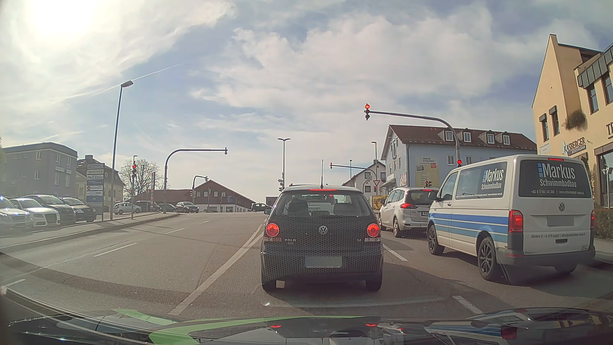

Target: Follow the waypoints while adhering to traffic rules and regulations

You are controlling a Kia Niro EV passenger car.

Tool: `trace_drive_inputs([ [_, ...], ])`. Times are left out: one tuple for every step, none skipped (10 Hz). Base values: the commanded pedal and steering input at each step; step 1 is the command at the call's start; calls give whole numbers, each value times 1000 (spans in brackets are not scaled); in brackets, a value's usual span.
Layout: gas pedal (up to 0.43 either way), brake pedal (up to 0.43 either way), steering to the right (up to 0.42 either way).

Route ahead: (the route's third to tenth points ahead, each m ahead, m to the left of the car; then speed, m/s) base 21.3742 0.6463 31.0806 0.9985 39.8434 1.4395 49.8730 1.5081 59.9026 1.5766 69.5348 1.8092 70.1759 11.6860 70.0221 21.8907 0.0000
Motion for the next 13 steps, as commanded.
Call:
trace_drive_inputs([
  [0,341,-32],
  [0,341,-32],
  [0,341,-32],
  [0,341,-32],
  [0,341,-32],
  [0,341,-32],
  [0,341,-32],
  [0,341,-32],
  [0,341,-32],
  [0,341,-32],
  [0,341,-32],
  [0,341,-32],
  [0,341,-32],
])
